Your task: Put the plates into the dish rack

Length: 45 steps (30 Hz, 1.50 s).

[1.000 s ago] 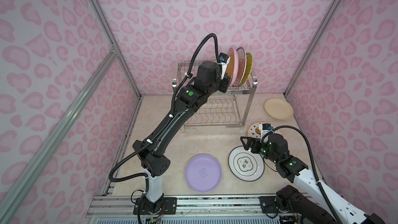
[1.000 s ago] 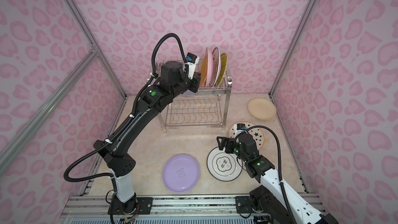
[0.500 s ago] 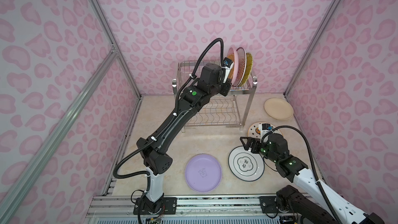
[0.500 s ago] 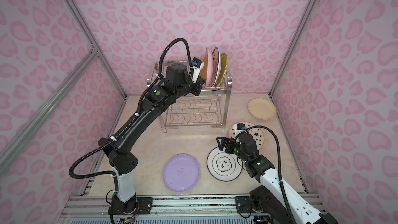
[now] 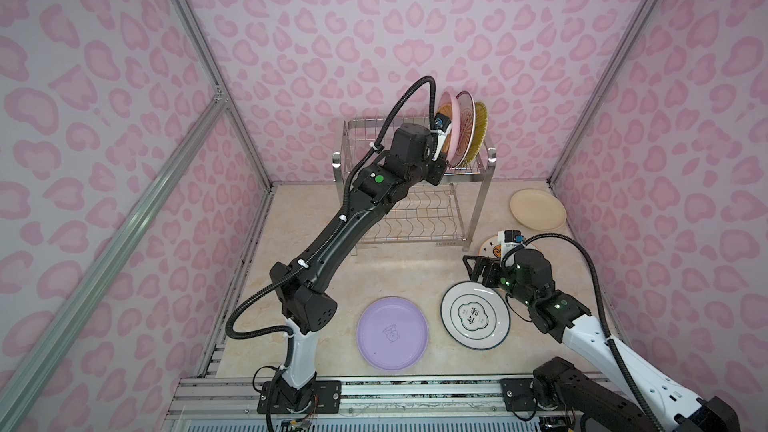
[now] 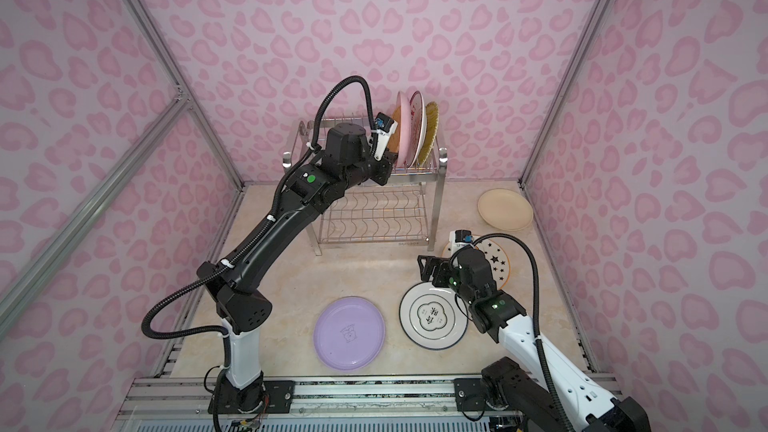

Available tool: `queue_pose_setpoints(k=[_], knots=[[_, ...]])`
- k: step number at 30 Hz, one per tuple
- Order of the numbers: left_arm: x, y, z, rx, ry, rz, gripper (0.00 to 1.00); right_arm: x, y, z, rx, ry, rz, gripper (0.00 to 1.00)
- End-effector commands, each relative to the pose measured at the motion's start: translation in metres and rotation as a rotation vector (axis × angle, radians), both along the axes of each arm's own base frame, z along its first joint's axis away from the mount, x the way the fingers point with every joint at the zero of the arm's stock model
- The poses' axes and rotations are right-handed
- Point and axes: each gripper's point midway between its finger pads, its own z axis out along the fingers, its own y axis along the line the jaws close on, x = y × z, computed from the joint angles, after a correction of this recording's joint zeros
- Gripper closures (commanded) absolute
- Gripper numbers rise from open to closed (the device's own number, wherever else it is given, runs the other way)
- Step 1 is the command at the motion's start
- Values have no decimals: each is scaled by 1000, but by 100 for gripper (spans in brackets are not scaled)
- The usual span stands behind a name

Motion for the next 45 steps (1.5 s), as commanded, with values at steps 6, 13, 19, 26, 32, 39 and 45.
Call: queue_pose_setpoints(k=[6, 13, 19, 26, 32, 39, 45], knots=[[8, -2, 9, -28, -26, 20, 70, 64, -19, 45, -155, -271, -165, 3], [11, -4, 5, -24, -24, 25, 69, 101, -1, 55, -197, -412, -117, 8], [13, -3, 5, -22, -29, 35, 70, 123, -4, 68, -253, -541, -171, 11], [14, -4, 5, -22, -34, 33, 70, 139, 2, 66, -242, -630, -152, 27], [16, -5, 6, -27, -42, 35, 72, 139, 14, 57, -248, -659, -89, 45], [23, -8, 0, -24, -39, 51, 73, 134, 20, 63, -238, -703, -53, 61], [29, -7, -3, -21, -45, 86, 73, 133, 26, 67, -216, -716, -17, 79]])
